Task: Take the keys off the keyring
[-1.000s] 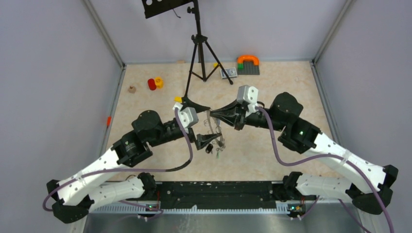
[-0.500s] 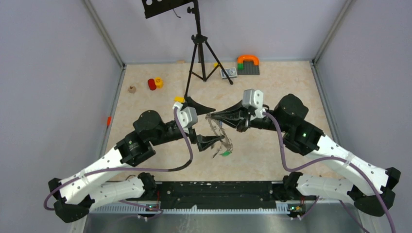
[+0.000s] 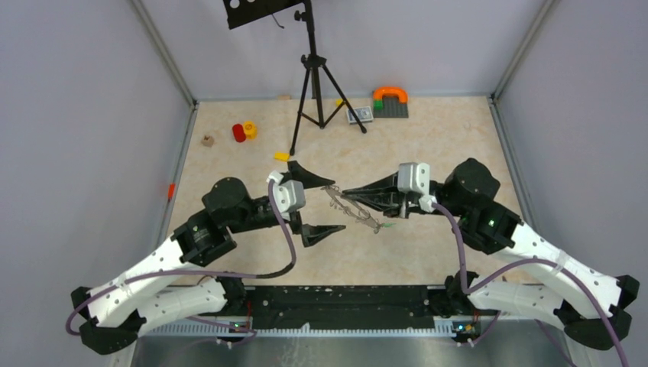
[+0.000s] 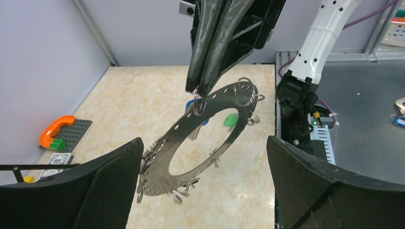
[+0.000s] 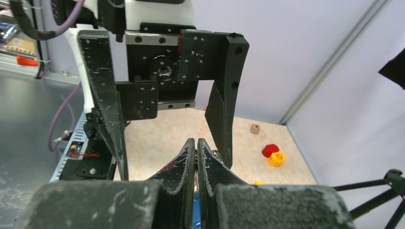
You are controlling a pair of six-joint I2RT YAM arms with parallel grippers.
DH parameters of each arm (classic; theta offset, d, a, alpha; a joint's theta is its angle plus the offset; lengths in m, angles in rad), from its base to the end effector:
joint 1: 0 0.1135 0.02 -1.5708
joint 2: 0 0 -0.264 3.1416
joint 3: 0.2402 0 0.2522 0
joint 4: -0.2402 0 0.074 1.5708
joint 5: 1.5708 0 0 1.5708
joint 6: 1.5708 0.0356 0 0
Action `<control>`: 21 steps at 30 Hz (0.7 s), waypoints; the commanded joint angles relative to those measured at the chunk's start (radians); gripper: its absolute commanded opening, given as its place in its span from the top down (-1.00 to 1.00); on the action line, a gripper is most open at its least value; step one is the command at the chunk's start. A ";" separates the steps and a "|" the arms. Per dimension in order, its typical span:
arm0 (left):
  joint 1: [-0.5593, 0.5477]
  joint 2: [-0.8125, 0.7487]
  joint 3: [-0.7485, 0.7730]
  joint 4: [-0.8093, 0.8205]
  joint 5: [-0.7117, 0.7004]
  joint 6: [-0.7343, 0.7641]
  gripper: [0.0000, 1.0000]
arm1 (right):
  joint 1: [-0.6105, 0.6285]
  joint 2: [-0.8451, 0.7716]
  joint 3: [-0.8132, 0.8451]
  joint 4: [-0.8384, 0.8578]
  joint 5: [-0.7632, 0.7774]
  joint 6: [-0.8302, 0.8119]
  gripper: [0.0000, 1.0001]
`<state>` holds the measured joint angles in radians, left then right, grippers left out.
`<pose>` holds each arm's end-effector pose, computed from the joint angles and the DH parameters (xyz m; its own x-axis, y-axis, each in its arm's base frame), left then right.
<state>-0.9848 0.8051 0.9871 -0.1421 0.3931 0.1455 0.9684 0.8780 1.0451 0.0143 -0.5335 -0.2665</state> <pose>0.0848 -0.1524 0.4114 0.1641 -0.0051 -0.9864 0.9677 0.1947 0.1600 0.0904 0.1634 0.4354 0.3601 0.1235 -0.9247 -0.9309 0.1122 -0.3475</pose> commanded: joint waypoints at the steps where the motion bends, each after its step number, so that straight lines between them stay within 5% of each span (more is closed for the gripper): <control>1: 0.001 -0.035 0.024 -0.033 0.010 0.046 -0.96 | 0.011 -0.033 0.016 0.035 -0.103 -0.047 1.00; 10: 0.001 -0.059 0.062 -0.054 0.104 0.103 -0.97 | 0.010 -0.031 0.045 -0.053 -0.384 -0.097 1.00; 21: 0.000 0.035 0.066 0.020 0.372 0.044 -0.96 | 0.010 -0.033 0.022 0.052 -0.437 -0.073 1.00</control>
<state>-0.9848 0.7971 1.0325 -0.1936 0.6296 0.2333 0.9688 0.8574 1.0451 -0.0448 -0.9245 -0.3389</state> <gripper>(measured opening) 0.983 0.006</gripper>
